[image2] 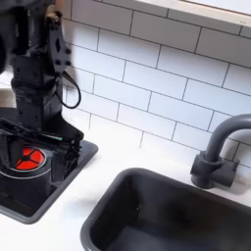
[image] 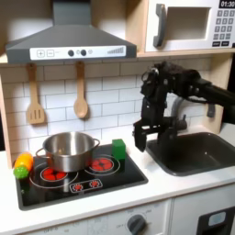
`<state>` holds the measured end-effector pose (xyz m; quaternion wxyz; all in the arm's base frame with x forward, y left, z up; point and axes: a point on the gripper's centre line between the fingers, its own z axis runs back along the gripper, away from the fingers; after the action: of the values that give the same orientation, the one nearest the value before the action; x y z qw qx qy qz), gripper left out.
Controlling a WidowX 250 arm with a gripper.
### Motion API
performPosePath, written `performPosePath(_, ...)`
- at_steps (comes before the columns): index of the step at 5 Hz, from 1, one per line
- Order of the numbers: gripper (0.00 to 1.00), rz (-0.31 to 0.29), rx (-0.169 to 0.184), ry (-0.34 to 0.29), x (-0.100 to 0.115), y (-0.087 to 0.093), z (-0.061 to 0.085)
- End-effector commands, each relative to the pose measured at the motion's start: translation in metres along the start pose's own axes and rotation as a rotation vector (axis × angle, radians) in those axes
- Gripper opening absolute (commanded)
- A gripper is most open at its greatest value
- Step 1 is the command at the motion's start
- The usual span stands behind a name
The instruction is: Reach green block
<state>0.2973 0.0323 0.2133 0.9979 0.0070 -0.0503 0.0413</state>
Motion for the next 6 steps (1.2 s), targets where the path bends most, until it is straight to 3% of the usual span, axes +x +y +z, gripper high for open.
performPosePath(1,1.00,0.003,0.006,-0.002,0.026,0.003,-0.007)
performPosePath(6,1.00,0.019,0.016,-0.011,0.064,0.019,-0.020)
